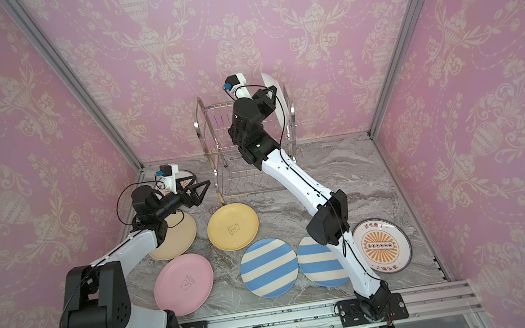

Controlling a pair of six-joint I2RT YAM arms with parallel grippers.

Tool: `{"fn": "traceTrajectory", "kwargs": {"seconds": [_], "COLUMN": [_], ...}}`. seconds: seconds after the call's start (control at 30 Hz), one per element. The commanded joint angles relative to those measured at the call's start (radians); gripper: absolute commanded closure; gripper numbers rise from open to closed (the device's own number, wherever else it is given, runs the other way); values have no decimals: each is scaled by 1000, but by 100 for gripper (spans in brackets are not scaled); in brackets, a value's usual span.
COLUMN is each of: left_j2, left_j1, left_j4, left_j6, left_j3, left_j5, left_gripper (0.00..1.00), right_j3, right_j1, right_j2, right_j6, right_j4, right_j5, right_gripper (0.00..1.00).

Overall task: Load plates into a dish rack
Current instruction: Place the plate on the dish rack.

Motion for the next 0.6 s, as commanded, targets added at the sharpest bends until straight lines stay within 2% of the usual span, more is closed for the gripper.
{"fn": "traceTrajectory", "kwargs": {"seconds": [0.0, 0.33, 0.57], "left_j2": [-11, -8, -5], "left_j1": [12, 22, 24], "left_j4": [6, 24, 21], "left_j6": [0, -18, -12], "left_j3": [27, 23, 20], "left_j5": [34, 49, 45], "left_gripper": [1, 1, 1], "right_j3": [20, 69, -25], "right_j1": [-8, -7, -14], "right_j2": [-70, -28, -64], "right_j6": [112, 193, 219], "right_j4": [-24, -104, -80], "right_j5": [-15, 6, 28], "right_gripper": [100, 100, 100]}}
